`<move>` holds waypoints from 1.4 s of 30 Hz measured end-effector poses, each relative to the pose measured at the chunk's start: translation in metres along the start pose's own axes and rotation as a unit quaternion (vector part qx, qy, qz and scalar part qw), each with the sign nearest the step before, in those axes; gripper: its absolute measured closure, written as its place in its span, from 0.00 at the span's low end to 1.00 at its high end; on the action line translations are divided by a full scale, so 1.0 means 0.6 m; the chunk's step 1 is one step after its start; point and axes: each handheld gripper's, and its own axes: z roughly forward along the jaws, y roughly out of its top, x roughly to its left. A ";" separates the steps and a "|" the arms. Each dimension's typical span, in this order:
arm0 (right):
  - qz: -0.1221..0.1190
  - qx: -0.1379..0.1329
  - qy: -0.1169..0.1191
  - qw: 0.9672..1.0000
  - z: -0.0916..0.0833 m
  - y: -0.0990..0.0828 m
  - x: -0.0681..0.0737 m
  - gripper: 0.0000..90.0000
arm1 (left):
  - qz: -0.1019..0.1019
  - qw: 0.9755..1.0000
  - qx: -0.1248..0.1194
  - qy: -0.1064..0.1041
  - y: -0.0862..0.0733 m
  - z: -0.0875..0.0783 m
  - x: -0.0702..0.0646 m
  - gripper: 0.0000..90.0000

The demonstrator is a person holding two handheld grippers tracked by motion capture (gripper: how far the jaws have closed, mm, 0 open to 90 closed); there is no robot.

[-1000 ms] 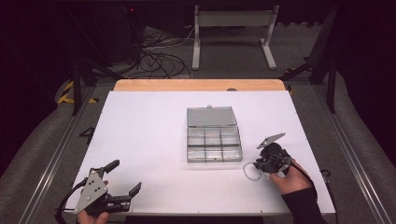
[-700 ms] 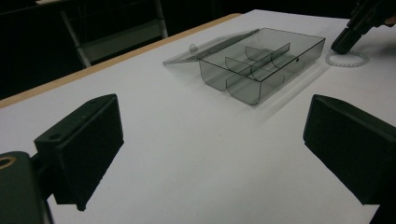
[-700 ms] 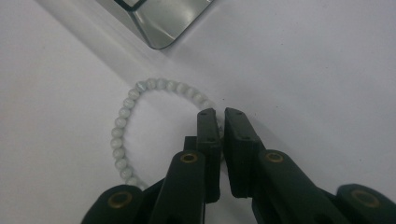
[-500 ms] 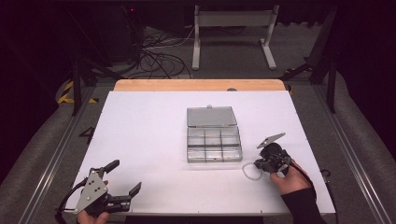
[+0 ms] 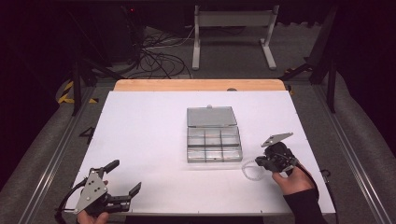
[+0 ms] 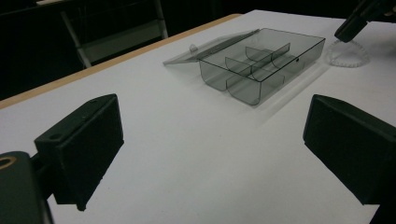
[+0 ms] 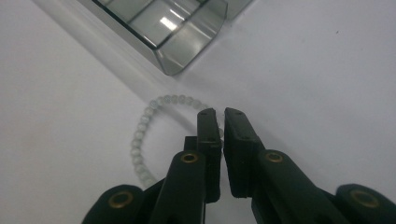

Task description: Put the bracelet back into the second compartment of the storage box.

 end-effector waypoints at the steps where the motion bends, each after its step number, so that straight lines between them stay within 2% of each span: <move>1: 0.000 -0.005 0.000 1.000 -0.004 0.000 0.001 0.96 | 0.000 1.000 0.000 0.000 0.000 0.000 0.000 0.06; 8: -0.005 -0.046 0.004 0.999 -0.036 0.000 0.008 0.96 | -0.002 1.000 0.001 -0.001 0.000 0.000 -0.001 0.06; 17: -0.017 -0.086 0.003 0.996 -0.060 0.002 0.018 0.96 | 0.001 1.000 0.000 0.000 0.000 0.000 0.000 0.06; 18: -0.022 -0.101 0.005 0.995 -0.066 0.001 0.021 0.96 | -0.003 1.000 0.000 -0.001 0.000 0.000 -0.001 0.06; 23: -0.032 -0.123 -0.001 0.992 -0.074 0.000 0.025 0.96 | -0.003 1.000 0.000 -0.001 0.000 0.000 -0.001 0.06; 25: -0.037 -0.147 -0.004 0.988 -0.083 -0.002 0.028 0.96 | -0.003 1.000 0.000 -0.001 0.000 0.000 -0.001 0.06; 26: -0.037 -0.147 -0.004 0.988 -0.083 -0.002 0.028 0.96 | -0.004 1.000 0.001 -0.001 0.000 0.000 -0.001 0.06; 27: -0.042 -0.162 -0.005 0.986 -0.089 -0.003 0.030 0.96 | -0.001 1.000 0.000 -0.001 0.000 0.000 -0.001 0.06; 29: -0.042 -0.167 -0.006 0.985 -0.091 -0.003 0.031 0.96 | -0.002 1.000 0.001 -0.001 0.000 0.000 -0.001 0.06; 30: -0.044 -0.177 -0.007 0.983 -0.095 -0.004 0.032 0.96 | -0.003 1.000 0.001 -0.001 0.000 0.000 -0.001 0.06; 38: -0.046 -0.198 -0.012 0.979 -0.104 -0.004 0.034 0.96 | -0.003 1.000 0.000 0.000 0.000 0.000 -0.001 0.06; 42: -0.043 -0.201 -0.012 0.979 -0.106 -0.003 0.033 0.96 | -0.003 1.000 0.001 0.000 0.000 0.000 0.000 0.06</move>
